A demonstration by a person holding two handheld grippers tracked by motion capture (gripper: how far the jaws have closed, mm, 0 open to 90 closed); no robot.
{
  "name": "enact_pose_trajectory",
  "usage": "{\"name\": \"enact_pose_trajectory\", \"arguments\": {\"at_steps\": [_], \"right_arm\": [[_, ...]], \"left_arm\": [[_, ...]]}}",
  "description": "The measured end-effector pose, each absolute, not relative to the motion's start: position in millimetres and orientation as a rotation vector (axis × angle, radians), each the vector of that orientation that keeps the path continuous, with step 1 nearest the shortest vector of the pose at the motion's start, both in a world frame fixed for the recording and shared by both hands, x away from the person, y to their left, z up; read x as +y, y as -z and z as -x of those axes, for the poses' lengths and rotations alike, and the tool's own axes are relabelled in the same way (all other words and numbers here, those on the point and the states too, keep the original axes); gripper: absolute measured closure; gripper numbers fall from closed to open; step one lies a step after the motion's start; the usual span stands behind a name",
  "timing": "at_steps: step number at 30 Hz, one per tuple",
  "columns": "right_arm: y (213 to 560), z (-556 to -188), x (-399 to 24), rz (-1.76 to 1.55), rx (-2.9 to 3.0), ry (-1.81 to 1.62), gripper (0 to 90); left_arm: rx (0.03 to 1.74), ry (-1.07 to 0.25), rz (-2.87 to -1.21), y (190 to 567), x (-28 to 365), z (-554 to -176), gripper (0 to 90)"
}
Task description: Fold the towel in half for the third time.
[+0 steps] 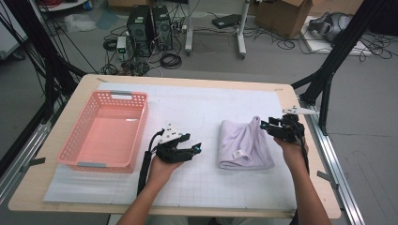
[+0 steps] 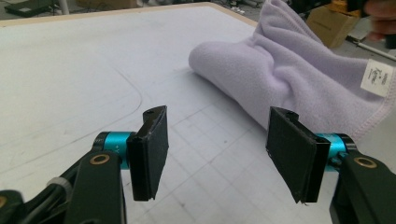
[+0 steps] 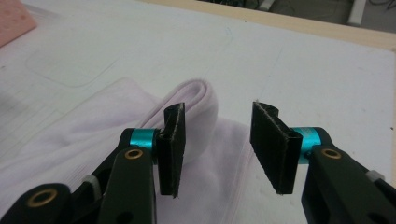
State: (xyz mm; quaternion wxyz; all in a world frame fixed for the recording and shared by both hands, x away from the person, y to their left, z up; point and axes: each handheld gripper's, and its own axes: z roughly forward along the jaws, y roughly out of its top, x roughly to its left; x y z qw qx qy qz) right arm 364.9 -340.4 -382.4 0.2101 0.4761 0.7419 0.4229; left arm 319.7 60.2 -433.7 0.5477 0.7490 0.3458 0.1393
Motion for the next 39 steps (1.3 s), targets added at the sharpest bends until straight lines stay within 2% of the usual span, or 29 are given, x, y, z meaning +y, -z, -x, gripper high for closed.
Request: {"name": "enact_pose_trajectory", "arguments": {"at_steps": [2,6,11,18,20,22,25,32,34,35,37,39], "right_arm": [[382.1,-351.2,-340.8,-1.305,2.069,-1.172,55.6],[391.7,-323.2,-334.7,-1.266,2.133,-1.161,64.0],[403.3,-300.2,-325.1,-1.219,2.174,-1.187,68.2],[417.8,-294.0,-307.7,-1.252,2.251,-1.205,63.9],[422.8,-295.3,-305.2,-1.275,2.277,-1.192,71.7],[426.2,-296.0,-306.6,-1.287,2.3,-1.148,86.3],[422.6,-294.2,-317.0,-1.32,2.243,-1.073,87.3],[413.8,-287.4,-340.3,-1.38,2.156,-0.933,85.9],[412.2,-284.6,-341.2,-1.399,2.156,-1.016,70.8],[411.9,-283.8,-341.2,-1.404,2.158,-1.067,66.7],[415.5,-285.0,-336.6,-1.407,2.207,-1.085,61.8],[423.0,-287.4,-330.4,-1.417,2.253,-1.03,60.9]], "left_arm": [[0.811,-0.329,-1.785,437.5,63.9,-316.3,39.6],[0.803,-0.329,-1.791,444.3,68.5,-310.9,39.4],[0.799,-0.326,-1.789,446.4,75.9,-306.6,39.7],[0.801,-0.324,-1.786,447.8,82.5,-302.8,39.5],[0.798,-0.324,-1.785,448.0,84.3,-301.7,39.4],[0.798,-0.322,-1.784,447.9,85.1,-301.0,39.2],[0.802,-0.32,-1.785,447.9,87.0,-299.9,39.1],[0.808,-0.321,-1.778,448.1,87.7,-299.8,39.2],[0.809,-0.321,-1.778,448.1,87.7,-299.7,39.2],[0.811,-0.32,-1.778,448.1,87.9,-299.6,39.2],[0.814,-0.318,-1.773,448.1,87.8,-299.6,39.1],[0.812,-0.319,-1.776,448.0,88.3,-299.5,39.0]]}}
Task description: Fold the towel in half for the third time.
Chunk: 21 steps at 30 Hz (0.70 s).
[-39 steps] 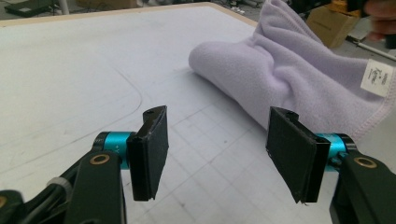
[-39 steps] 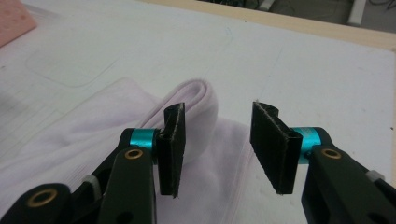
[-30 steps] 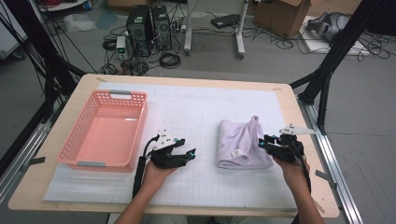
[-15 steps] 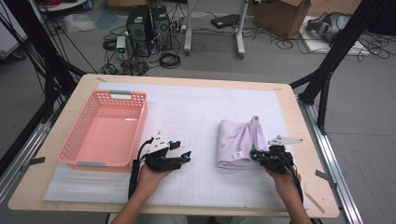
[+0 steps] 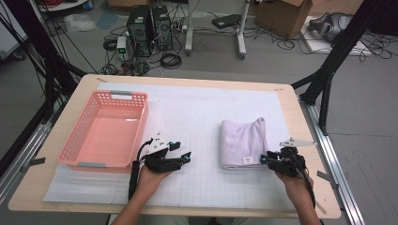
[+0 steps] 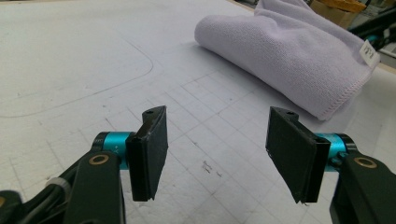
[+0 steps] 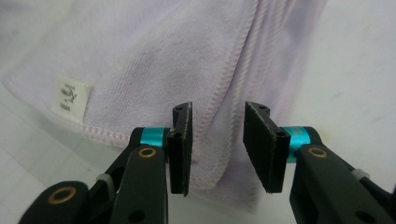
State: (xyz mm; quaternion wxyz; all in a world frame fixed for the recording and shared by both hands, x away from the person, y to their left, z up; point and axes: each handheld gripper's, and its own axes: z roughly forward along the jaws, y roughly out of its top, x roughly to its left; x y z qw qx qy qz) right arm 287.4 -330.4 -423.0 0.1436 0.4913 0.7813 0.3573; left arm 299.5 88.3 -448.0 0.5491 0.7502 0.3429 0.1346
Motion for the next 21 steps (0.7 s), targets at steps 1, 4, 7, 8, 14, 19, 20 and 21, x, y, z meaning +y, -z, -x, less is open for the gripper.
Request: {"name": "enact_pose_trajectory", "arguments": {"at_steps": [1,4,7,8,14,19,20,21], "right_arm": [[426.0,-288.1,-328.9,-1.419,2.259,-1.028,61.0],[427.9,-287.4,-326.9,-1.397,2.27,-1.054,82.0],[420.5,-283.4,-324.4,-1.325,2.25,-1.014,84.7],[416.7,-282.0,-325.4,-1.317,2.233,-1.01,84.8],[408.0,-280.0,-339.5,-1.37,2.155,-0.857,76.5],[406.3,-280.8,-349.2,-1.439,2.063,-0.866,60.4],[403.2,-281.7,-348.6,-1.433,2.05,-0.888,60.2],[398.3,-284.9,-346.6,-1.407,2.045,-0.925,59.9]], "left_arm": [[0.812,-0.316,-1.776,448.0,88.4,-299.4,39.1],[0.818,-0.316,-1.772,448.2,88.8,-299.6,39.1],[0.819,-0.315,-1.769,448.2,89.1,-299.8,39.1],[0.817,-0.317,-1.771,448.2,89.5,-299.9,39.1],[0.822,-0.325,-1.768,447.8,91.2,-300.0,39.1],[0.822,-0.328,-1.766,447.4,91.4,-299.7,38.9],[0.822,-0.328,-1.766,447.4,91.4,-299.7,38.7],[0.82,-0.333,-1.766,447.2,91.9,-299.7,38.5]]}}
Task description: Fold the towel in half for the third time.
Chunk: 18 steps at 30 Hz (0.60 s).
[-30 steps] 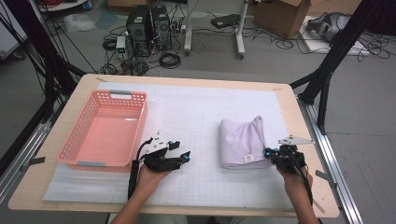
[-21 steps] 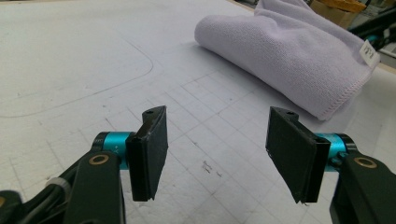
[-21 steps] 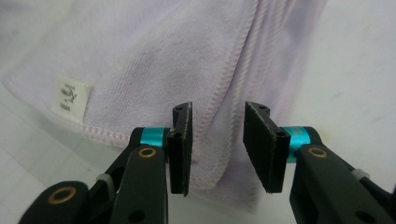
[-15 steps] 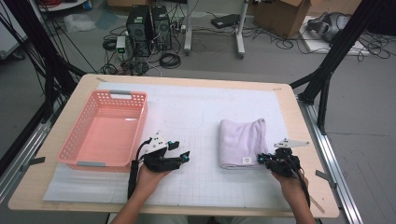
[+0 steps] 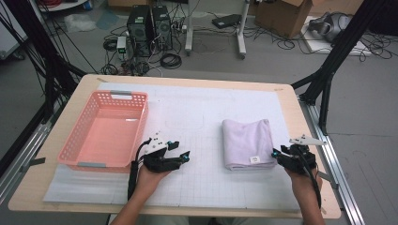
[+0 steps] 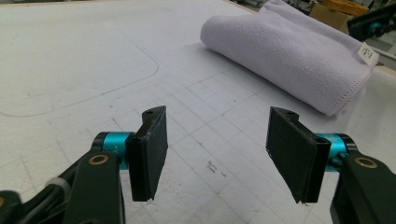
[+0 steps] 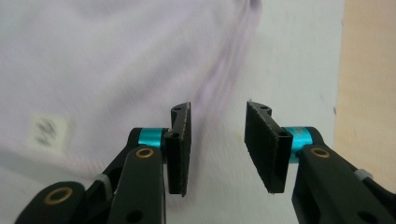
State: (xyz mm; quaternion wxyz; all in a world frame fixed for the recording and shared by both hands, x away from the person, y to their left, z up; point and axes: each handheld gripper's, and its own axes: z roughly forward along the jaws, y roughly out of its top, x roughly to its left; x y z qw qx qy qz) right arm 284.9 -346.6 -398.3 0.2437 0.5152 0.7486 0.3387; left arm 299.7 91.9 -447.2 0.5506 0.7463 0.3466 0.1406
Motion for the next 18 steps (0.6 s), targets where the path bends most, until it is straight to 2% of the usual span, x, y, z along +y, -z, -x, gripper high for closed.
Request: {"name": "enact_pose_trajectory", "arguments": {"at_steps": [6,9,14,18], "right_arm": [[396.7,-303.5,-314.0,-1.285,2.164,-1.114,58.7],[412.4,-306.2,-303.6,-1.263,2.245,-0.943,60.4],[419.8,-298.0,-321.1,-1.384,2.229,-0.809,60.9],[405.8,-297.4,-325.0,-1.369,2.243,-0.846,54.4]], "left_arm": [[0.824,-0.332,-1.76,446.6,93.7,-299.4,38.3],[0.821,-0.332,-1.76,446.2,94.5,-298.9,38.2],[0.823,-0.336,-1.759,445.7,95.2,-298.3,38.2],[0.823,-0.337,-1.761,445.3,95.7,-298.4,38.1]]}}
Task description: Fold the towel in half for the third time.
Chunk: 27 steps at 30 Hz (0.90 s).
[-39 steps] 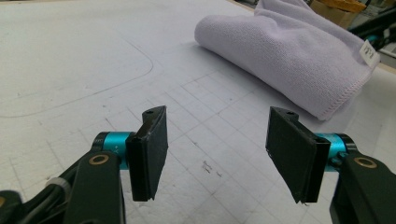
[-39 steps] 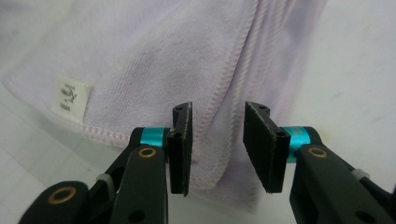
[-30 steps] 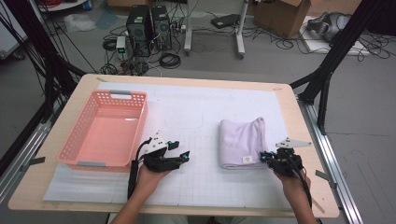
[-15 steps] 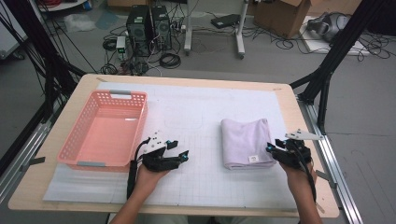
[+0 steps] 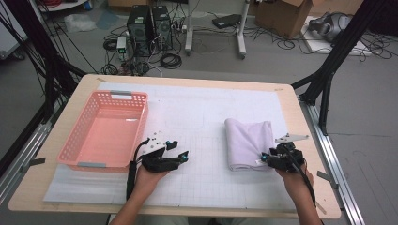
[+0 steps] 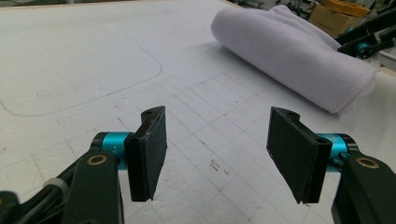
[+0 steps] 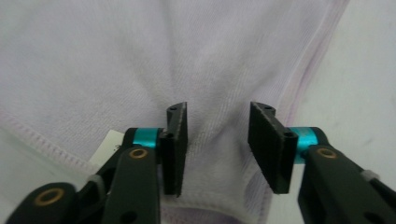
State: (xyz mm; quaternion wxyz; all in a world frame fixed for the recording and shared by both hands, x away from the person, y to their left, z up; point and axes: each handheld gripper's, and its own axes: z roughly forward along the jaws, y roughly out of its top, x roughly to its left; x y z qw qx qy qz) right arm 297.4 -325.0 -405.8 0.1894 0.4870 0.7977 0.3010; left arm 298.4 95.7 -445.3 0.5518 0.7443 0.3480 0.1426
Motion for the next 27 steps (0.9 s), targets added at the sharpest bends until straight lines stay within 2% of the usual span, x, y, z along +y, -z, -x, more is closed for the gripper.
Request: {"name": "enact_pose_trajectory", "arguments": {"at_steps": [3,5,9,13,17,20,22,24,25,27], "right_arm": [[391.6,-309.3,-321.8,-1.303,2.181,-0.965,52.6],[388.1,-323.0,-314.8,-1.255,2.164,-0.987,54.5],[392.3,-355.6,-297.4,-1.286,2.165,-0.99,60.7],[398.8,-384.6,-282.1,-1.306,2.186,-0.974,61.7],[399.8,-404.1,-278.6,-1.312,2.202,-0.913,57.6],[404.6,-415.7,-281.3,-1.319,2.28,-0.874,49.3],[412.3,-420.1,-277.1,-1.31,2.337,-0.826,49.0],[417.8,-422.2,-271.0,-1.284,2.362,-0.799,52.8],[418.9,-422.9,-268.5,-1.257,2.371,-0.791,59.2],[419.2,-423.7,-265.4,-1.217,2.39,-0.796,77.4]], "left_arm": [[0.825,-0.339,-1.755,444.8,96.3,-298.2,37.8],[0.825,-0.339,-1.753,444.6,97.2,-298.6,37.6],[0.828,-0.335,-1.755,445.1,97.7,-298.9,37.2],[0.821,-0.33,-1.758,445.4,96.7,-298.9,37.2],[0.821,-0.326,-1.756,445.3,97.3,-299.0,37.2],[0.821,-0.323,-1.755,445.6,96.8,-299.1,37.2],[0.819,-0.319,-1.756,445.8,96.4,-299.1,37.2],[0.819,-0.318,-1.757,445.8,96.5,-299.1,37.2],[0.822,-0.319,-1.758,445.7,96.9,-299.1,37.2],[0.824,-0.32,-1.754,445.7,97.3,-299.1,37.2]]}}
